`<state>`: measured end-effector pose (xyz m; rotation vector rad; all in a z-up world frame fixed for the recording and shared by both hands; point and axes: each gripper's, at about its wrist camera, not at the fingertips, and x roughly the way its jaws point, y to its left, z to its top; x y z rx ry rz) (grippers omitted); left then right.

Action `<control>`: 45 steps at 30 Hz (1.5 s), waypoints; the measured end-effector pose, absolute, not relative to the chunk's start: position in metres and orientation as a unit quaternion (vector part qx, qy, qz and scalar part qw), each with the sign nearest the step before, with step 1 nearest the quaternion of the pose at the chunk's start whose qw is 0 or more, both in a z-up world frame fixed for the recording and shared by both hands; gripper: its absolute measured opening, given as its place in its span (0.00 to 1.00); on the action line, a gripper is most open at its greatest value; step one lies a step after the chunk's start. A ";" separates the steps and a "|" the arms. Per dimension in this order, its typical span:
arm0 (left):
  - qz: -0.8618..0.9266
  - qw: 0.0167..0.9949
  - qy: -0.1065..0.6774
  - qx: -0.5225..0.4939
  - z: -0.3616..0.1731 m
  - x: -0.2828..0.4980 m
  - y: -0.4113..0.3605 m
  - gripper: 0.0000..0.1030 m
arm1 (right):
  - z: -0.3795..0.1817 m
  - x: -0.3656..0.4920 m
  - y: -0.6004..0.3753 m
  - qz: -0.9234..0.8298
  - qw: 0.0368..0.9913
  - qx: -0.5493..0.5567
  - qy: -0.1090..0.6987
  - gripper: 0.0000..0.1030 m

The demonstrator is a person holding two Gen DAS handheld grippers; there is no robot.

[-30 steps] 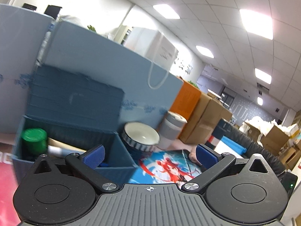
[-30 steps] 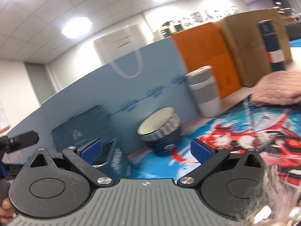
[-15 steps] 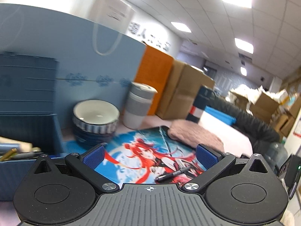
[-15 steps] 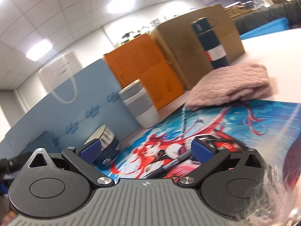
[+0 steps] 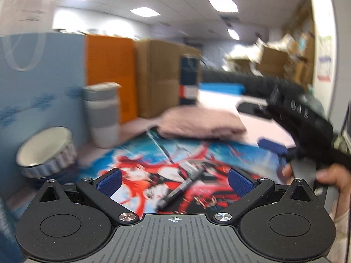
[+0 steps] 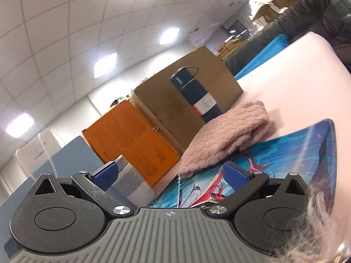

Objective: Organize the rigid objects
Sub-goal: 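Close the left gripper on the last black marker while the right gripper grasps a grey pen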

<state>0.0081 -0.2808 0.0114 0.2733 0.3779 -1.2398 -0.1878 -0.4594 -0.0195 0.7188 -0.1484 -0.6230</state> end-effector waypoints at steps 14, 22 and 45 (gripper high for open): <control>-0.596 0.746 0.234 0.183 -0.021 0.025 -0.357 0.96 | -0.031 -0.178 -0.467 -0.278 0.884 0.373 -0.036 0.99; -0.584 0.743 0.262 0.196 -0.035 0.030 -0.369 0.71 | -0.032 -0.179 -0.468 -0.271 0.883 0.381 -0.036 0.99; -0.567 0.770 0.254 0.146 -0.013 0.035 -0.320 0.07 | -0.031 -0.158 -0.461 -0.277 0.895 0.349 0.027 0.99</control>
